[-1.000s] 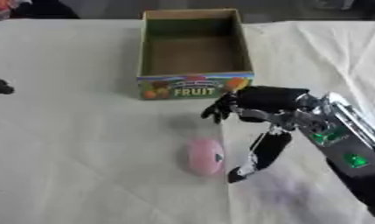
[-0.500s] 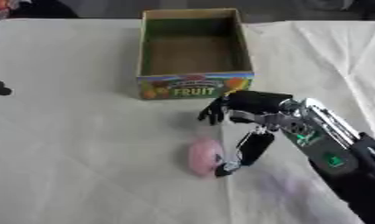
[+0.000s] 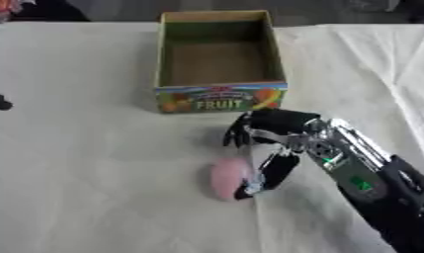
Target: Pick up objects on the table and place them in the box.
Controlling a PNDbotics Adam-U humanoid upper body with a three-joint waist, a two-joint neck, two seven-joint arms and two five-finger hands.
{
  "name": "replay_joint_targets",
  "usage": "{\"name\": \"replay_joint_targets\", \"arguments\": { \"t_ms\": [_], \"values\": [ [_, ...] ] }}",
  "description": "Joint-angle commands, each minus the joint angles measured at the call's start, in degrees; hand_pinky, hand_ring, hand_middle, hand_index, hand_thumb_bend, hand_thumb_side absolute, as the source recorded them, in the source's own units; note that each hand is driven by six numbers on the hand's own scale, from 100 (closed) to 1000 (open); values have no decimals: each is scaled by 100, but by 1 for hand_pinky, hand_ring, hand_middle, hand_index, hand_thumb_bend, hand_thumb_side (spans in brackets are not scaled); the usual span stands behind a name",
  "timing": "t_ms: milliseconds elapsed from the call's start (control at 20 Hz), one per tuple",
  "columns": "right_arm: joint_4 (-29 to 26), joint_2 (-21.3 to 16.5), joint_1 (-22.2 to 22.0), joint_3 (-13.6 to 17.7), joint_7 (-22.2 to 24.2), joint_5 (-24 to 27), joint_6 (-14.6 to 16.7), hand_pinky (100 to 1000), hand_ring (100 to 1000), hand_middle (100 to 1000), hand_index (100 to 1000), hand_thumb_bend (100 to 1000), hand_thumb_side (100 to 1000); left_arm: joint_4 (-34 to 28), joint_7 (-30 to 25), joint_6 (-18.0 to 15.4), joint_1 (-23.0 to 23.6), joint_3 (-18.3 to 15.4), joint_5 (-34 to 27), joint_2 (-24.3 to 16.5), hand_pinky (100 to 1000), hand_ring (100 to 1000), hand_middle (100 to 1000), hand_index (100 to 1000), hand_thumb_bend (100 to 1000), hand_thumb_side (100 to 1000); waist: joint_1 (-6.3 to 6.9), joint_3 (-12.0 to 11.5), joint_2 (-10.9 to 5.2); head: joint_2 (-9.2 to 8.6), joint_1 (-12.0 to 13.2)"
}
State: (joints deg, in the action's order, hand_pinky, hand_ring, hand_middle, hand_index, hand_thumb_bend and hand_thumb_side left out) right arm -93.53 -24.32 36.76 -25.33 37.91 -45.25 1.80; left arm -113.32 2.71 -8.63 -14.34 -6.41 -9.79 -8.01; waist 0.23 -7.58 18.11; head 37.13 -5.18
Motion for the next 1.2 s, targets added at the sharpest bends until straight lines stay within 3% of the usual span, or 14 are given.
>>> {"name": "replay_joint_targets", "arguments": {
  "t_ms": [50,350,500,1050,1200],
  "values": [
    [154,42,2,-23,-51,-53,39,509,659,558,767,618,434,-127,-16,9,-36,2,-6,-47,528,517,568,721,100,937,14,-17,-72,-54,-9],
    [196,119,-53,10,-105,21,218,495,638,526,708,519,442,-127,-11,28,-29,-6,14,-45,528,517,568,719,100,937,6,-3,-70,-26,14],
    [90,123,-122,-11,-122,124,255,487,623,539,691,396,425,-127,-9,30,-25,-14,23,-43,529,517,568,719,100,938,-2,7,-72,-18,34],
    [-572,81,-370,-99,203,534,162,481,619,569,709,118,373,-127,-41,43,-13,-32,61,-38,530,517,568,718,100,939,3,44,-70,-33,84],
    [-608,73,-372,-85,205,542,144,484,627,585,717,104,389,-127,-48,47,-12,-35,67,-34,531,518,568,718,100,941,8,47,-68,-39,90]
  ]
}}
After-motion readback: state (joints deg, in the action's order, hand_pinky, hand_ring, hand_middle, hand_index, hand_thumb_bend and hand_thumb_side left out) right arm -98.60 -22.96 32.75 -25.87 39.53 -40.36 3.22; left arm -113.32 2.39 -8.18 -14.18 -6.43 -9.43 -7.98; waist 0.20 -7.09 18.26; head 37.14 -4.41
